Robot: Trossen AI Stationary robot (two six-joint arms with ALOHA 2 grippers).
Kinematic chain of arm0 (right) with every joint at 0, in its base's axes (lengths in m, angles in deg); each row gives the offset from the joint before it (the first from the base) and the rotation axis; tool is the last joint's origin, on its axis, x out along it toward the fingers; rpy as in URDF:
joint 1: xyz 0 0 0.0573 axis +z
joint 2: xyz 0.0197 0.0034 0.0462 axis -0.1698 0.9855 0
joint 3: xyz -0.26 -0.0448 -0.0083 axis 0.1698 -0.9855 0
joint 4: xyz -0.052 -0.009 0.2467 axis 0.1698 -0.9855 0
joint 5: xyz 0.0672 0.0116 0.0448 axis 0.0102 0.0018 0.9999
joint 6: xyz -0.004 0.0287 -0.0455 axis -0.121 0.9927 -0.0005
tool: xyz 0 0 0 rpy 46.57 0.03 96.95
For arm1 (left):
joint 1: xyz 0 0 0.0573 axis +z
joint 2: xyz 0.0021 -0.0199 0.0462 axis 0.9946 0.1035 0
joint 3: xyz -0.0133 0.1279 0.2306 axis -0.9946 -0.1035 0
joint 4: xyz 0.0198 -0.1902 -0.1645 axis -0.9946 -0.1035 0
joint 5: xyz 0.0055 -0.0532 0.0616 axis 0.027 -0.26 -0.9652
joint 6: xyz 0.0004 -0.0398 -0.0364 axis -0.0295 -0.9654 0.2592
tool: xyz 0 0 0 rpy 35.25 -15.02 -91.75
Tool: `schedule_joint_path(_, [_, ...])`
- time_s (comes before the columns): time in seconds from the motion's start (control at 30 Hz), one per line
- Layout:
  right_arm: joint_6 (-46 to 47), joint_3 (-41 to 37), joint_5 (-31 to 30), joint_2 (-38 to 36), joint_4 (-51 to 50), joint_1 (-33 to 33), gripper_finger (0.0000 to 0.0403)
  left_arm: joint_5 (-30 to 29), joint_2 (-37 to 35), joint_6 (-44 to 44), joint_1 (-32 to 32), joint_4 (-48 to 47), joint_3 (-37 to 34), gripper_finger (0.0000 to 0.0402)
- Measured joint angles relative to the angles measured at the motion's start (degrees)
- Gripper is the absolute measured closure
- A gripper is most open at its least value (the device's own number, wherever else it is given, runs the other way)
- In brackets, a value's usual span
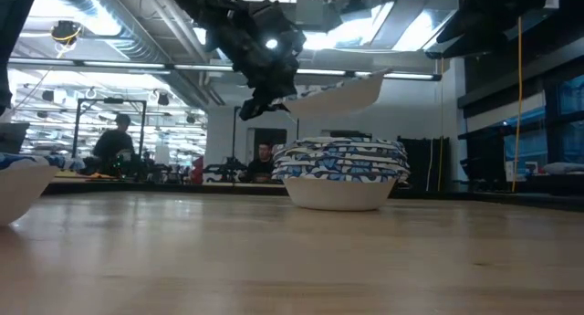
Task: Nest bowls inside each other
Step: Stack the white bowl on top of the white bowl
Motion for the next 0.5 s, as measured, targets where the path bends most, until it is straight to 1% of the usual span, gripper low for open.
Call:
schedule_joint_path(0.13, [0.0,0.0,0.0,0.0,0.0,0.0,0.0175,0.6,2.6,-0.6,0.0,0.5,0.1,0.0401])
schedule_joint_path(0.3, [0.0,0.0,0.0,0.0,0.0,0.0,0.0175,4.6,7.0,-1.3,-0.2,0.8,0.0,0.0401])
schedule_joint_path(0.5, [0.1,0.0,0.0,0.0,0.0,0.0,0.0175,6.1,9.9,-1.5,-0.2,0.7,0.0,0.0401])
